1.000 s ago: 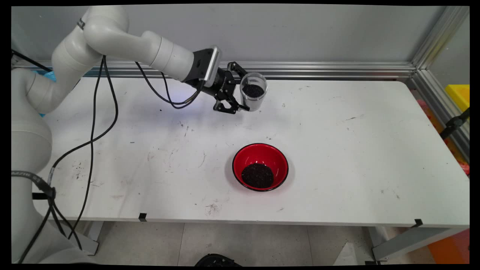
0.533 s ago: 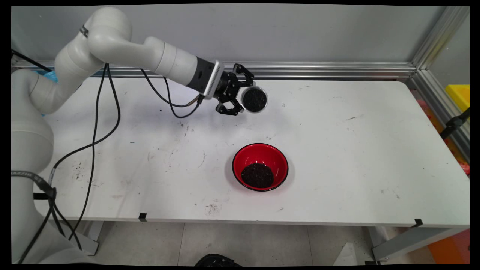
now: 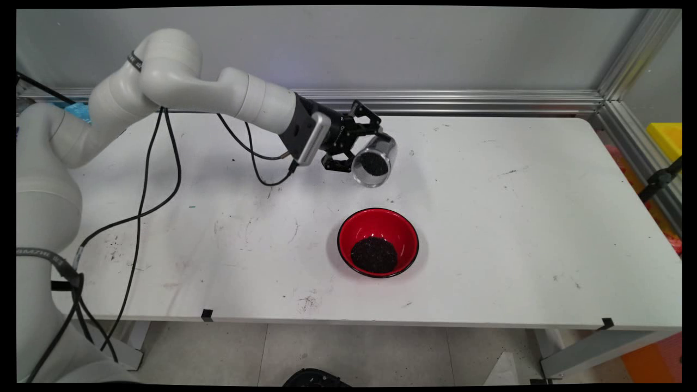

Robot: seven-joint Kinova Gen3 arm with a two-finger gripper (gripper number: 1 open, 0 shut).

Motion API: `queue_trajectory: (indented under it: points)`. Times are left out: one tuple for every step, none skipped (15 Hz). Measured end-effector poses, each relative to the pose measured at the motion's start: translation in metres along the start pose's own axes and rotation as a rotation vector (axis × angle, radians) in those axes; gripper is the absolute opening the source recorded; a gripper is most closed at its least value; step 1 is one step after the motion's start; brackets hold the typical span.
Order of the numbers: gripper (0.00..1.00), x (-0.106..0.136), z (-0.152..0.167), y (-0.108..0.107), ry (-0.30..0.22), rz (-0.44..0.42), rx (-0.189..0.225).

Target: Pour the black seasoning powder in the red bowl

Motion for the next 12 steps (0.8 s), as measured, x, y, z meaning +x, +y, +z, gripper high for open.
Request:
queue_trajectory:
  points:
    - [0.00, 0.001, 0.002, 0.001, 0.002, 0.035, 0.005]
    - [0.00, 0.001, 0.003, 0.001, 0.004, 0.065, 0.010]
    - [0.00, 0.002, 0.004, 0.001, 0.004, 0.100, 0.016]
    - [0.00, 0.002, 0.005, 0.001, 0.004, 0.127, 0.022]
    - [0.00, 0.002, 0.006, 0.001, 0.003, 0.157, 0.029]
    - [0.00, 0.002, 0.007, 0.001, 0.002, 0.174, 0.033]
    - [0.00, 0.002, 0.008, 0.001, 0.000, 0.197, 0.040]
    - [0.00, 0.001, 0.010, 0.000, -0.002, 0.222, 0.048]
    - [0.00, 0.001, 0.011, -0.001, -0.005, 0.247, 0.056]
    - [0.00, 0.001, 0.012, -0.002, -0.006, 0.269, 0.063]
    - [0.00, 0.001, 0.013, -0.002, -0.008, 0.283, 0.068]
    - [0.00, 0.000, 0.015, -0.003, -0.010, 0.309, 0.076]
